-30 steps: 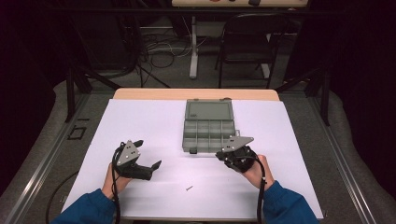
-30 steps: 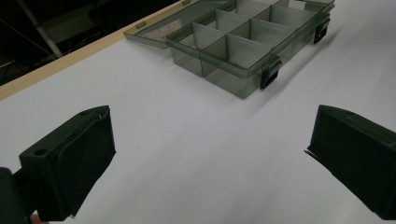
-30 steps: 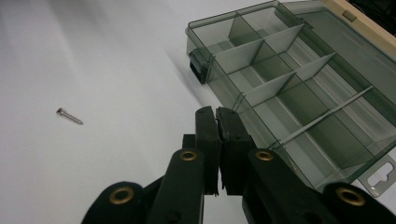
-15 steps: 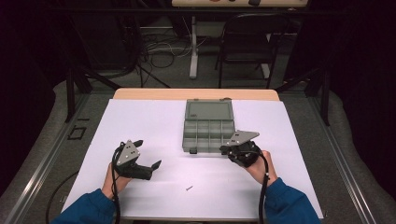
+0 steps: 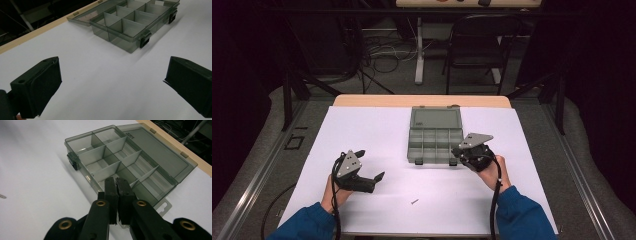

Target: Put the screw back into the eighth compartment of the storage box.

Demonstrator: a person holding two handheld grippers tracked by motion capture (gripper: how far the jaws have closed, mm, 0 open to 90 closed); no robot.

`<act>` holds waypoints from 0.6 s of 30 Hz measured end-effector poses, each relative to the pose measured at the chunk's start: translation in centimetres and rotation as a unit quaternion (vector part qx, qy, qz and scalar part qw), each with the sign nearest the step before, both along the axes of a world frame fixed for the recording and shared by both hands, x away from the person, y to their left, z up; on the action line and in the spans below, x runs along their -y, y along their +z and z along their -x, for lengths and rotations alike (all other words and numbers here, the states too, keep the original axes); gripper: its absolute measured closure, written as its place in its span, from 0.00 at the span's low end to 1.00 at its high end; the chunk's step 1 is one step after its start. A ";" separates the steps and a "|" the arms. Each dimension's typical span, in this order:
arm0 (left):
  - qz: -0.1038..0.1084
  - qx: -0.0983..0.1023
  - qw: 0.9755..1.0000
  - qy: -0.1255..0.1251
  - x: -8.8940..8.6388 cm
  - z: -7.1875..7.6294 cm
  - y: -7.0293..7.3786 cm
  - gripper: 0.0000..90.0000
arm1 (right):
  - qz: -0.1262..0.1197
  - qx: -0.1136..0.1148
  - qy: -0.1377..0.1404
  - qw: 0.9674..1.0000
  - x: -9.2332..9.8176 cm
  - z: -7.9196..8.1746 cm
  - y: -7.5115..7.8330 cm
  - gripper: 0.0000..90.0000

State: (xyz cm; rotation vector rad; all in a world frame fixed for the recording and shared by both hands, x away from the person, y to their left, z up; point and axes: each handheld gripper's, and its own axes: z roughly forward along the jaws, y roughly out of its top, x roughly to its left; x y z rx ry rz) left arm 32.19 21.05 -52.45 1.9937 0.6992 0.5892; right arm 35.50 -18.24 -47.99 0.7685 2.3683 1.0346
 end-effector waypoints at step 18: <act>0.001 -0.001 1.000 0.001 0.1 -0.1 -0.1 0.00 | 0.007 -0.010 -0.054 0.998 1.0 -3.3 -1.3 0.98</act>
